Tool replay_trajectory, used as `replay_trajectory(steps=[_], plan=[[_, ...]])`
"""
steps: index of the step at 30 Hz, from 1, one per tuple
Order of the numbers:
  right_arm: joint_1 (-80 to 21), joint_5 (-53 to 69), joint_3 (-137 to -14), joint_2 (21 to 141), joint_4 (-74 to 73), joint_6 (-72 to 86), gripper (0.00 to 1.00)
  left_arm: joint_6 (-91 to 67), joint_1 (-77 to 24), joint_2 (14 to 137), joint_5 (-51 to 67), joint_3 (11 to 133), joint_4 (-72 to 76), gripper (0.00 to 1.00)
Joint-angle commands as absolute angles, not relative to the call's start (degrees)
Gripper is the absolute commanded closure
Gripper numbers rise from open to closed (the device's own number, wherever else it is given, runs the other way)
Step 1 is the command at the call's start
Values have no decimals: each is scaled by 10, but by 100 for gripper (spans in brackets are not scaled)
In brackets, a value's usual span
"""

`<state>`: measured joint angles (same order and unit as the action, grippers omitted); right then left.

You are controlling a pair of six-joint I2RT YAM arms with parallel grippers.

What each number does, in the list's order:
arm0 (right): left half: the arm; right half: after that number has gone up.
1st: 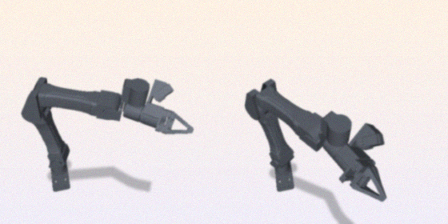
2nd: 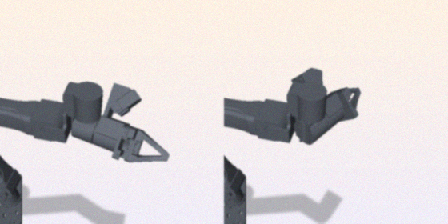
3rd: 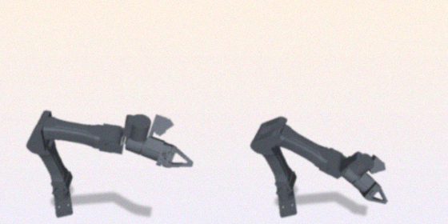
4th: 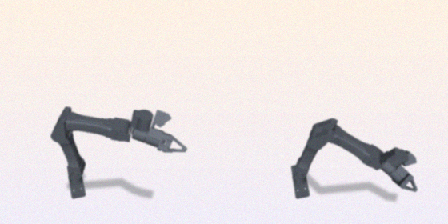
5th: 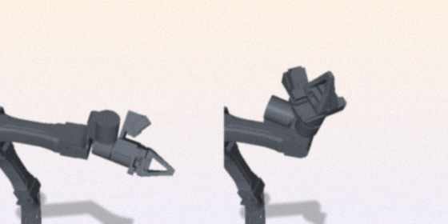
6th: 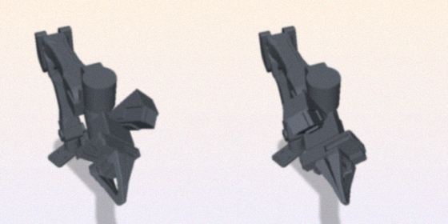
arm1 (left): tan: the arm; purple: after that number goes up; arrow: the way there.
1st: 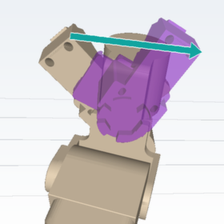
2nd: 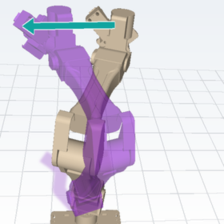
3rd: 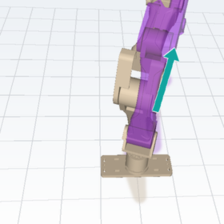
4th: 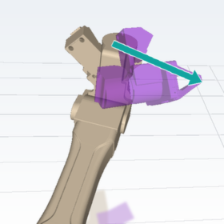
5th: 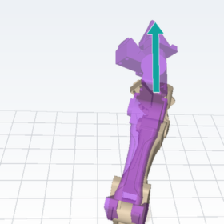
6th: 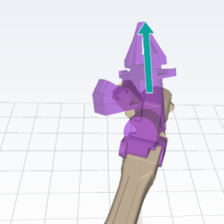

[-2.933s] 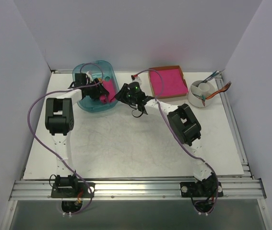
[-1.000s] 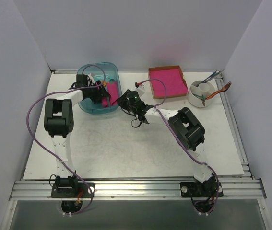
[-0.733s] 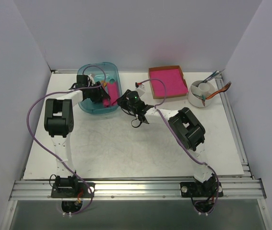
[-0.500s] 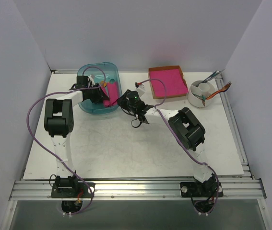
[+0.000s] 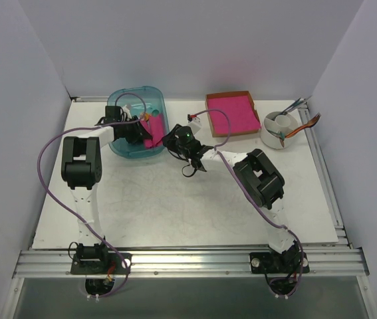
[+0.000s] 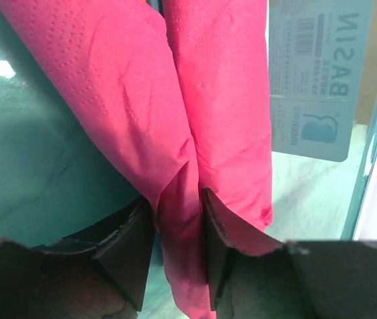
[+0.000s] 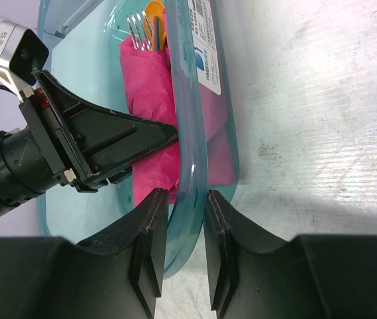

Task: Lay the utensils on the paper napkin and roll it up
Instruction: Place the utensils in the bin.

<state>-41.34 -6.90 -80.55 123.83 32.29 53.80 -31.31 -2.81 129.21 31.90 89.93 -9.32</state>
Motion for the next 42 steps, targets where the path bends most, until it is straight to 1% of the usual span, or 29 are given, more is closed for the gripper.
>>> replay_trajectory(steps=[1,3,4,7,11,16,18,23,25,28,30,34,38,42], plan=[[-415,-95,-809,1208,288,516,81,-287,-31,1327,283,896,-170,55],[-416,-97,-809,1207,289,516,81,-277,-31,1322,270,900,-181,50],[-416,-97,-809,1207,287,516,81,-273,-33,1321,266,905,-185,45],[-417,-97,-809,1206,288,516,82,-265,-36,1322,250,921,-206,39],[-416,-96,-809,1204,288,517,81,-257,-44,1330,230,944,-239,42],[-415,-98,-808,1202,285,516,81,-263,-44,1326,228,940,-236,46],[-414,-97,-807,1203,284,516,81,-266,-43,1324,227,933,-234,49],[-415,-95,-807,1203,285,516,81,-270,-43,1317,227,928,-227,51],[-413,-95,-806,1203,285,516,81,-269,-41,1317,228,926,-223,46],[-412,-94,-807,1204,285,516,81,-265,-41,1307,224,905,-198,34],[-411,-93,-807,1206,286,516,82,-267,-42,1302,221,900,-192,32],[-411,-91,-807,1205,286,517,82,-268,-42,1303,221,904,-194,32],[-410,-90,-807,1204,287,517,82,-266,-42,1312,219,923,-215,37],[-410,-86,-807,1206,286,517,81,-265,-42,1310,219,919,-214,38]])
